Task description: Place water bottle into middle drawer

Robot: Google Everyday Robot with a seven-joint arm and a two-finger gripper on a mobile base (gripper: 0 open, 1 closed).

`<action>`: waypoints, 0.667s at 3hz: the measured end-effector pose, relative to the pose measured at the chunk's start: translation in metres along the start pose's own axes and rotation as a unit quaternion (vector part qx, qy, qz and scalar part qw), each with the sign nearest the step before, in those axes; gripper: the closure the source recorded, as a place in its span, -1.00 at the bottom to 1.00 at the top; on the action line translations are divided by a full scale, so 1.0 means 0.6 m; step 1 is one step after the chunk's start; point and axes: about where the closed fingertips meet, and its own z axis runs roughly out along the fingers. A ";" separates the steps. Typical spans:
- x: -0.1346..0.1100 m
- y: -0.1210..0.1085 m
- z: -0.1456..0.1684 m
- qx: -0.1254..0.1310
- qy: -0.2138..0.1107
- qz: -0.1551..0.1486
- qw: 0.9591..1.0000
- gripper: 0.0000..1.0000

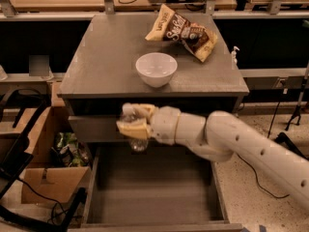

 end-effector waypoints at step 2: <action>0.179 0.055 -0.032 -0.046 -0.024 0.031 0.998 1.00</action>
Offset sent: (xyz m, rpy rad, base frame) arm -0.0432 -0.0147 -0.1841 0.0676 0.0317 0.1765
